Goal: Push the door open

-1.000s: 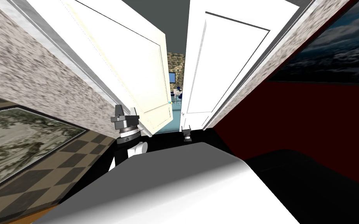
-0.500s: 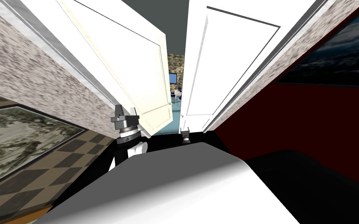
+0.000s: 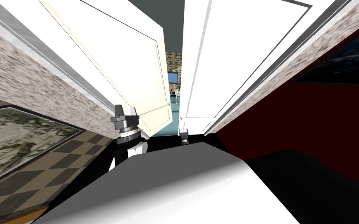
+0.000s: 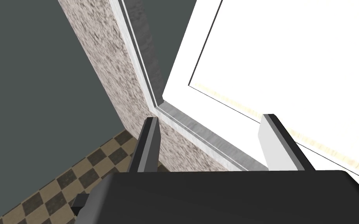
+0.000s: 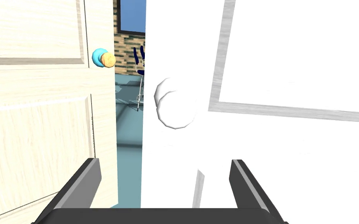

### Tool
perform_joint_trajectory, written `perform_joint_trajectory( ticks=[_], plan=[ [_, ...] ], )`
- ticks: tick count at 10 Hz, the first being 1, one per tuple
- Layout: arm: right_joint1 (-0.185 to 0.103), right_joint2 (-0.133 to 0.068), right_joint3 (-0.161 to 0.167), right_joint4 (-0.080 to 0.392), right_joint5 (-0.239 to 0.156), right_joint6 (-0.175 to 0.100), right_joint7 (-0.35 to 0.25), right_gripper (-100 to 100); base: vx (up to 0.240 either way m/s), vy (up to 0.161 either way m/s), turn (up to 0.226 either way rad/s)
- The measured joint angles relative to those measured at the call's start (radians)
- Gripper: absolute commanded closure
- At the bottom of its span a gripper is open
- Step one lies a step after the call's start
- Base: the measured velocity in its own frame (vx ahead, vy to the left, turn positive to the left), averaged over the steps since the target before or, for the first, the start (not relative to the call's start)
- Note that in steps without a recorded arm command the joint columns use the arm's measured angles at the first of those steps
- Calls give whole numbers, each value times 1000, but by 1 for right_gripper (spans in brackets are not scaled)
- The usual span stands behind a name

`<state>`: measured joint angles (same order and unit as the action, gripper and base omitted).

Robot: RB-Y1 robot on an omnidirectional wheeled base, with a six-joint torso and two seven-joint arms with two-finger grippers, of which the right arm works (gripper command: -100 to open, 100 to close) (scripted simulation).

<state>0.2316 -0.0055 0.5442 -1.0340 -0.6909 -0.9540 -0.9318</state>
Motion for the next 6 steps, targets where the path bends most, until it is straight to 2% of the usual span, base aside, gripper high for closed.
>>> perform_joint_trajectory(
  ticks=[1,2,4,6],
  plan=[
    [-6,10,10,25,-11,-9,-17,-100,62,-68,25],
    [-7,11,11,28,-12,-11,-21,-100,119,-23,16],
    [-16,-13,5,39,-15,-12,-27,-100,196,-18,23],
    [-18,-27,1,41,-17,-13,-31,-100,188,-4,20]
  ],
)
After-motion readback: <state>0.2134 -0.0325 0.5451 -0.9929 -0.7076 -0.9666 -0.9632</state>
